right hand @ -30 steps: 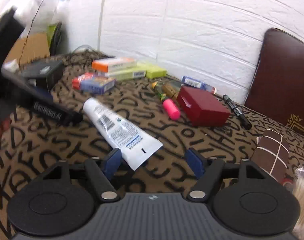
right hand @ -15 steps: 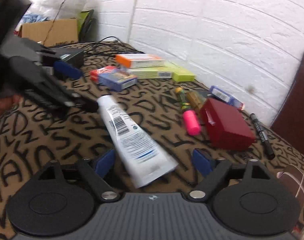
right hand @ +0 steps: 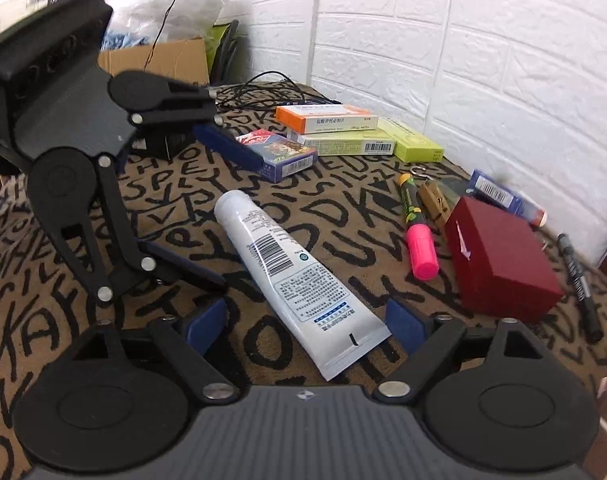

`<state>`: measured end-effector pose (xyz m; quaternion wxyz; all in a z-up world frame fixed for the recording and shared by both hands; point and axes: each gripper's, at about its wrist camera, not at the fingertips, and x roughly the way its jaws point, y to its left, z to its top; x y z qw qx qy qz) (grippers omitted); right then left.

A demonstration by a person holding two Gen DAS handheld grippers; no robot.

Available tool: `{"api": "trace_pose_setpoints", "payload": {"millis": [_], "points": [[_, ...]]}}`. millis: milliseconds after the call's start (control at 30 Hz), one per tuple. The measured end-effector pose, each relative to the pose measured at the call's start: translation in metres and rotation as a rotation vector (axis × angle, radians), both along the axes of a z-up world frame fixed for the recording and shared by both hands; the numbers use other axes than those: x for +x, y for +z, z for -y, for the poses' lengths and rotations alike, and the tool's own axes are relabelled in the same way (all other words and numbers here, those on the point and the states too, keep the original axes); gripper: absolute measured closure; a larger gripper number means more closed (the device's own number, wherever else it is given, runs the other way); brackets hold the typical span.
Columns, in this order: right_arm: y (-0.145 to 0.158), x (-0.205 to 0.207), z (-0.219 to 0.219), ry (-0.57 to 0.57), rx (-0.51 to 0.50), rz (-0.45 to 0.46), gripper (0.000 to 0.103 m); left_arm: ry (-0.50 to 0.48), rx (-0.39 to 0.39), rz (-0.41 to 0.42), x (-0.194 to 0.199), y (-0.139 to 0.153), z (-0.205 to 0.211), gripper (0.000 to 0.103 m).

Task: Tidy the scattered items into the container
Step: 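Grasp the tube's cap end with left tool while right tool holds it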

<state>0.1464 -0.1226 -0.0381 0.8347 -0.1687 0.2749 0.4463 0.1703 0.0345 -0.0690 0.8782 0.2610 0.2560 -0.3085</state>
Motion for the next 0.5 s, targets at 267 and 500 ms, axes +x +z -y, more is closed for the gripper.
{"api": "trace_pose_setpoints", "payload": {"millis": [267,500], "points": [[0.007,-0.012,-0.007,-0.074,-0.043,-0.019,0.034,0.048,-0.036,-0.014,-0.009,-0.002,0.009,0.053],[0.003,-0.033,-0.018,-0.080,-0.151,0.155,0.000,0.034,-0.013,0.028,-0.010,-0.004,0.007,0.053]]}}
